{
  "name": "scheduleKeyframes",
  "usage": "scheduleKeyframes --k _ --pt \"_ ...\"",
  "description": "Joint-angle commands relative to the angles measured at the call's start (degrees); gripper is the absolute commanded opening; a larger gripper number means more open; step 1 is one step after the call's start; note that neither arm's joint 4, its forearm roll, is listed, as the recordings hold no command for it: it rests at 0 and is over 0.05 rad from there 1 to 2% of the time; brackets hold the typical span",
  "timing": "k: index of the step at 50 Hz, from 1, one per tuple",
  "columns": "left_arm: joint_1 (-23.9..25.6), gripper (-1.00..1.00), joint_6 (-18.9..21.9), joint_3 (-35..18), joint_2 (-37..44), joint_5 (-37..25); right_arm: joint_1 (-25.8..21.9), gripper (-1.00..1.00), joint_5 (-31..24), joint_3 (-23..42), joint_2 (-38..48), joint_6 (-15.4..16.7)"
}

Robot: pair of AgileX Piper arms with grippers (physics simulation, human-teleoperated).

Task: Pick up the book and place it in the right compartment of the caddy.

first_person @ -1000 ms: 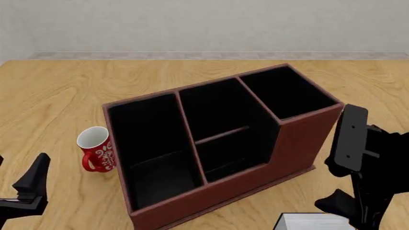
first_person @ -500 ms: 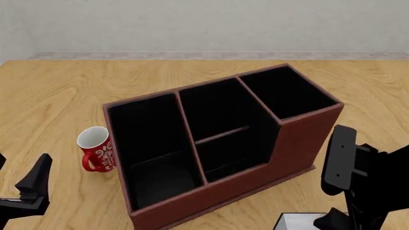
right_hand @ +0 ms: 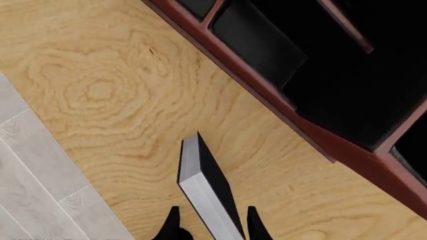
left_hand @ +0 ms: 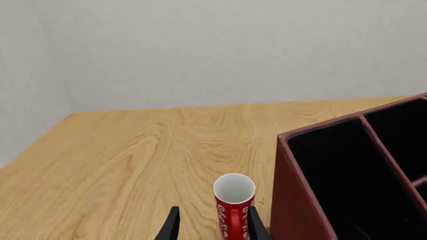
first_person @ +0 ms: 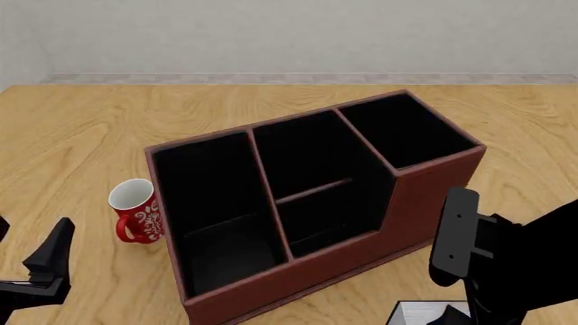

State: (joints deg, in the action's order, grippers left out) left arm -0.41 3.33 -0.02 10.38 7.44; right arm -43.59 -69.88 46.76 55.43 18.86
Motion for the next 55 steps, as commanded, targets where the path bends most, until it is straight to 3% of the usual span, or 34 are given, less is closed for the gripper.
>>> scheduleKeyframes --k 1,22,24,31,36,38,41,48,50,55 --pt "-0.1 1.0 0.2 0.0 -0.3 -0.4 -2.8 1.0 0.1 -0.1 0.7 -3.2" --pt "-0.3 1.0 0.3 0.0 -0.5 -0.6 -3.9 1.0 2.6 -3.1 1.2 -4.7" --pt "-0.3 1.0 0.4 0.0 -0.5 -0.7 -1.6 1.0 2.6 -4.1 0.3 -2.7" --pt "-0.5 1.0 0.5 0.0 -0.4 -0.6 0.3 1.0 2.2 -4.8 -0.7 -0.7" --pt "-0.6 1.0 0.6 0.0 0.0 -0.1 -2.2 1.0 3.6 -5.5 0.4 -3.5" --pt "-0.5 1.0 0.5 0.0 0.1 0.0 -1.1 1.0 3.9 -6.3 0.1 -2.4" --pt "-0.4 1.0 0.6 0.0 0.2 0.1 -2.4 1.0 4.5 -6.2 0.6 -3.8" --pt "-0.5 1.0 0.6 0.0 0.0 -0.2 -2.1 1.0 4.8 -6.8 0.3 -3.7" --pt "-0.4 1.0 0.5 0.0 -0.2 -0.5 -0.5 1.0 5.1 -7.6 -0.1 -2.1" --pt "-0.4 1.0 0.6 0.0 -0.6 -0.9 -1.8 1.0 6.4 -8.7 0.7 -3.6"
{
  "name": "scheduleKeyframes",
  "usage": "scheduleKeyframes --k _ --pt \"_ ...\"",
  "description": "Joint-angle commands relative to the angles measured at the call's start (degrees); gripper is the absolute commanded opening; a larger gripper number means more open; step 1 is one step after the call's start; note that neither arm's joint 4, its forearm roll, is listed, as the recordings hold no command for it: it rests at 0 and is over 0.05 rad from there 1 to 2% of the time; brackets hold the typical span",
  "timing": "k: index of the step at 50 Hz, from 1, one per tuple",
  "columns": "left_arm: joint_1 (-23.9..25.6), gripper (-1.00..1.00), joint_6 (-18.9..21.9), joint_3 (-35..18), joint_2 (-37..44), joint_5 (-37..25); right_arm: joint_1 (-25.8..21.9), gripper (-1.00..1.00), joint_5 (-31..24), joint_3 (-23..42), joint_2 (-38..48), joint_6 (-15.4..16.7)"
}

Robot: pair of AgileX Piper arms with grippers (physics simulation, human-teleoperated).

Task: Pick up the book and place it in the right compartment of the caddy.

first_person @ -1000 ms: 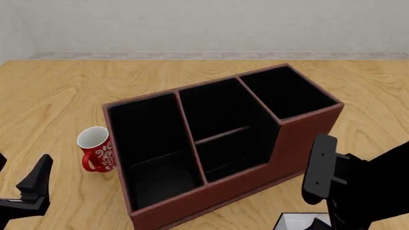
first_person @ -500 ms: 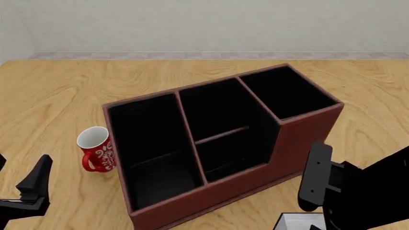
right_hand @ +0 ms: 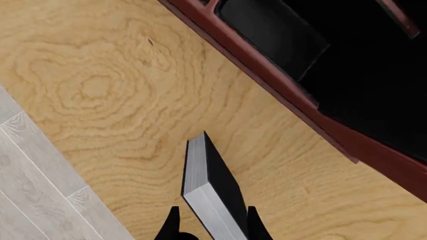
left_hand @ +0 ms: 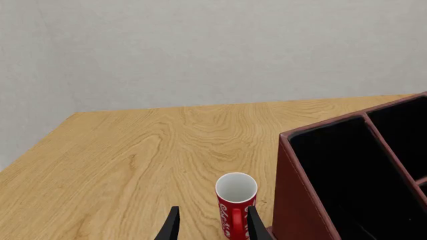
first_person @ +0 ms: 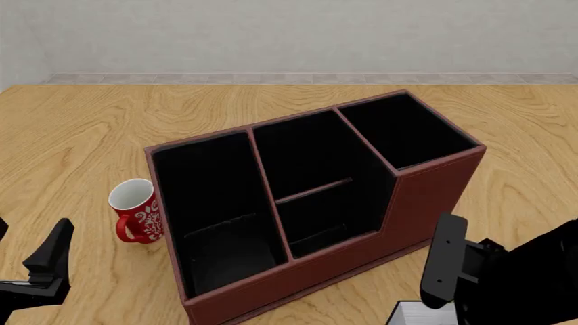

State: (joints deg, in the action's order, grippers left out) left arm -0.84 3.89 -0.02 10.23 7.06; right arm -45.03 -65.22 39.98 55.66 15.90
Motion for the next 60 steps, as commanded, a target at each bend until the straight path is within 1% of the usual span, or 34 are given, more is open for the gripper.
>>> scheduleKeyframes --k 1,3,5,10,13,17,19,22,23,24,26,28,31,34,35,37,38,41,43,44,45,46,52,53,54,57,60 --pt "0.0 1.0 0.1 0.0 -0.5 -0.6 -0.3 1.0 1.7 -1.9 0.4 -0.6" --pt "0.0 1.0 0.1 0.0 -0.6 -0.8 -0.3 1.0 2.0 -2.1 0.6 -0.6" --pt "-0.1 1.0 0.1 0.0 -0.6 -0.8 -1.1 1.0 2.5 -2.0 1.1 -1.5" --pt "-0.2 1.0 0.1 0.0 -1.5 -1.7 -0.9 1.0 3.2 -2.8 1.6 -1.2" --pt "-0.2 1.0 0.2 0.0 -2.2 -2.5 -1.8 1.0 4.2 -2.7 2.5 -2.2" --pt "-0.2 1.0 0.0 0.0 -2.5 -3.0 -1.9 1.0 5.0 -2.9 3.0 -2.2" --pt "-0.3 1.0 0.0 0.0 -2.5 -3.0 -2.8 1.0 5.1 -2.8 3.4 -3.1" --pt "-0.4 1.0 0.1 0.0 -2.4 -2.9 -2.6 1.0 5.1 -2.7 3.4 -2.8" --pt "-0.4 1.0 0.1 0.0 -2.3 -2.9 -2.6 -1.0 5.1 -2.7 3.3 -2.7" --pt "-0.4 1.0 0.1 0.0 -2.3 -2.8 -2.4 -1.0 5.0 -2.7 3.3 -2.4" --pt "-0.4 1.0 0.2 0.0 -2.2 -2.7 -3.9 -1.0 4.9 -2.5 3.6 -3.6" --pt "-0.3 1.0 0.2 0.0 -2.1 -2.6 -2.3 -1.0 4.5 -2.4 3.0 -2.2" --pt "-0.2 1.0 0.1 0.0 -2.2 -2.8 -2.6 -1.0 4.0 -1.9 2.8 -2.5" --pt "-0.2 1.0 0.1 0.0 -2.2 -2.7 -2.3 -1.0 3.5 -1.8 2.5 -2.2" --pt "-0.3 1.0 0.0 0.0 -2.2 -2.7 -1.6 -1.0 3.3 -1.7 2.2 -1.7" --pt "-0.2 1.0 0.0 0.0 -2.2 -2.7 -3.1 -1.0 3.0 -1.3 2.4 -3.0" --pt "-0.2 1.0 0.0 0.0 -2.1 -2.6 -2.9 -1.0 2.8 -1.2 2.3 -2.9" --pt "-0.1 1.0 -0.1 0.0 -1.7 -2.1 -1.2 -1.0 1.8 -0.8 1.4 -1.4" --pt "-0.1 1.0 -0.1 0.0 -1.7 -2.0 -1.0 -1.0 1.4 -0.5 1.1 -1.3" --pt "-0.1 1.0 -0.1 0.0 -1.7 -2.0 -0.3 -1.0 0.9 -0.2 0.6 -0.6" --pt "0.0 1.0 -0.1 0.0 -1.7 -2.0 1.4 -1.0 0.2 -0.1 -0.2 1.1" --pt "-0.1 1.0 -0.1 0.0 -1.6 -1.8 2.1 -1.0 -0.4 0.2 -0.8 1.8" --pt "-0.1 1.0 -0.1 0.0 -1.1 -1.2 3.5 -1.0 -2.6 1.2 -2.8 2.9" --pt "0.0 1.0 -0.1 0.0 -0.9 -0.8 3.7 -1.0 -2.8 1.3 -3.2 3.7" --pt "0.1 1.0 -0.2 0.0 -0.6 -0.5 6.0 -1.0 -3.3 1.5 -4.4 6.0" --pt "0.2 1.0 -0.2 0.0 -0.4 -0.2 6.0 -1.0 -4.0 1.7 -4.7 5.9" --pt "0.3 1.0 -0.3 0.0 0.2 0.5 7.4 -1.0 -4.6 2.1 -5.5 7.2"
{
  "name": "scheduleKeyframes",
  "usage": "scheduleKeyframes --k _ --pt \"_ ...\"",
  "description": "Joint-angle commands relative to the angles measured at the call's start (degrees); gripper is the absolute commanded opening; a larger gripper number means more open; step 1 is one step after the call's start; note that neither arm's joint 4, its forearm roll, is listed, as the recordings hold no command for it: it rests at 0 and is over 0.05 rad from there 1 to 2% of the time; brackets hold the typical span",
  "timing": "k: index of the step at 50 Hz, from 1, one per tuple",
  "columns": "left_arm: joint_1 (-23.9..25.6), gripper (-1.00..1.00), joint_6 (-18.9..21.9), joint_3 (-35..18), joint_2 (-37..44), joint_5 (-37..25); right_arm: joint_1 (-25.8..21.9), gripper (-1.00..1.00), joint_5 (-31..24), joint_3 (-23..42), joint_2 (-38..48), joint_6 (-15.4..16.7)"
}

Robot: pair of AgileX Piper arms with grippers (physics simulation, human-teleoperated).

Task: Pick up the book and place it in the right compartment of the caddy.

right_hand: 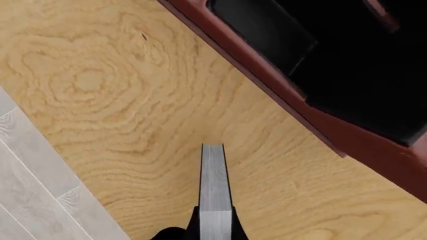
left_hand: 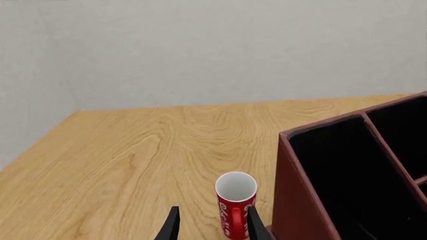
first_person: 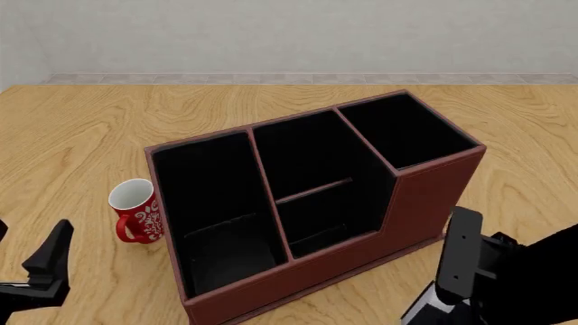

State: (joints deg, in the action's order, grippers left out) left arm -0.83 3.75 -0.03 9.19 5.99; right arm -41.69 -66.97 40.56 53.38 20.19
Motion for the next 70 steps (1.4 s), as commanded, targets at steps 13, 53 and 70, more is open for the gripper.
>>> scheduleKeyframes --k 13,53,70 --pt "0.9 1.0 -0.3 0.0 2.3 2.8 -0.1 -1.0 -2.9 8.8 -2.7 1.9" --pt "0.8 1.0 -1.4 0.0 2.7 3.7 -0.4 -1.0 -2.9 25.3 3.4 4.0" --pt "0.6 1.0 -1.3 -0.3 2.6 3.8 3.7 -1.0 -2.9 29.0 3.1 7.6"
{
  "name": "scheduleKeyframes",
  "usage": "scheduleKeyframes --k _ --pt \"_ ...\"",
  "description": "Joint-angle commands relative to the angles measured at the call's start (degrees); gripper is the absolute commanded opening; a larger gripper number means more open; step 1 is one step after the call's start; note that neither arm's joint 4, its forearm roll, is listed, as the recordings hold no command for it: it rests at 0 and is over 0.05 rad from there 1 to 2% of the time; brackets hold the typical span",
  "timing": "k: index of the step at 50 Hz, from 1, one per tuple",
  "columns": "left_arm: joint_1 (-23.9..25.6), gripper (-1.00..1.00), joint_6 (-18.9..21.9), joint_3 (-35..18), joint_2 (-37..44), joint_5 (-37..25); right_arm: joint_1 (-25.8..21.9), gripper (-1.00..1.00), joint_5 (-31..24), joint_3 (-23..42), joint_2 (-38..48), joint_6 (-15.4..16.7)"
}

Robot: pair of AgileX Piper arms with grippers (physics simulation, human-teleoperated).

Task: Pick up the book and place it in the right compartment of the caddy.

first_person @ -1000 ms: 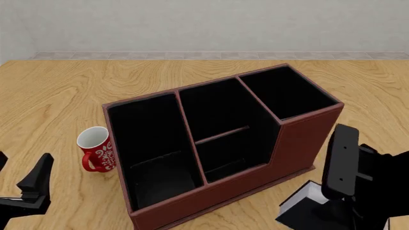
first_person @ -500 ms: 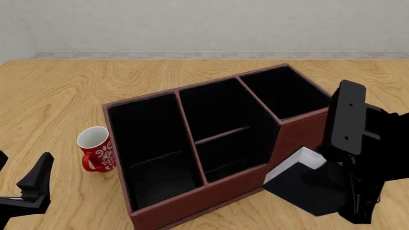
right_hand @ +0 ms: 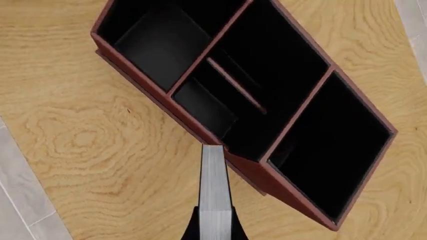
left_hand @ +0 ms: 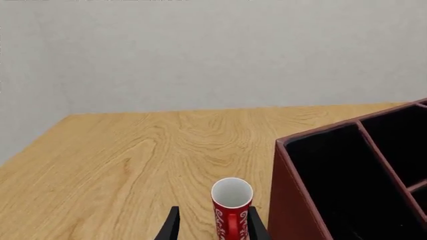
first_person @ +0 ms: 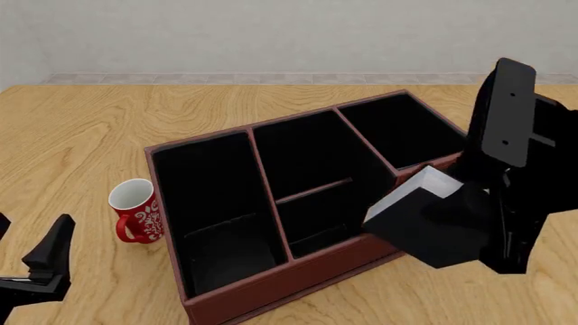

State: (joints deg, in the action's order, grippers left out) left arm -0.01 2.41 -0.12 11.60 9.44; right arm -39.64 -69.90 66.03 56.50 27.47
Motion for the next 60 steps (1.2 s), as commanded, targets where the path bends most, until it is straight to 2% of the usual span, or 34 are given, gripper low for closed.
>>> scheduleKeyframes --k 1,8,12,24,37,44,50,60 --pt "-0.2 1.0 0.0 -0.3 0.2 0.3 2.3 -1.0 0.0 3.7 -0.2 0.8" --pt "0.2 1.0 0.0 -0.6 -0.1 -0.3 5.8 -1.0 0.0 6.0 -0.7 3.5" --pt "0.2 1.0 0.1 -1.0 -0.3 -0.8 6.1 -1.0 0.0 6.7 -0.6 3.7" --pt "0.3 1.0 0.2 -1.6 -0.8 -1.6 9.3 -1.0 0.0 9.6 -0.2 7.0" --pt "0.6 1.0 0.0 -1.9 0.3 -0.8 10.7 -1.0 0.0 12.1 1.4 8.1" --pt "0.9 1.0 0.0 -1.8 0.2 -0.8 14.3 -1.0 0.0 16.8 3.0 7.9" --pt "0.9 1.0 0.2 -1.6 0.1 -0.9 15.2 -1.0 0.0 20.7 5.1 7.1" --pt "0.8 1.0 0.3 -1.3 -1.0 -1.8 15.7 -1.0 0.0 24.3 8.2 8.1"
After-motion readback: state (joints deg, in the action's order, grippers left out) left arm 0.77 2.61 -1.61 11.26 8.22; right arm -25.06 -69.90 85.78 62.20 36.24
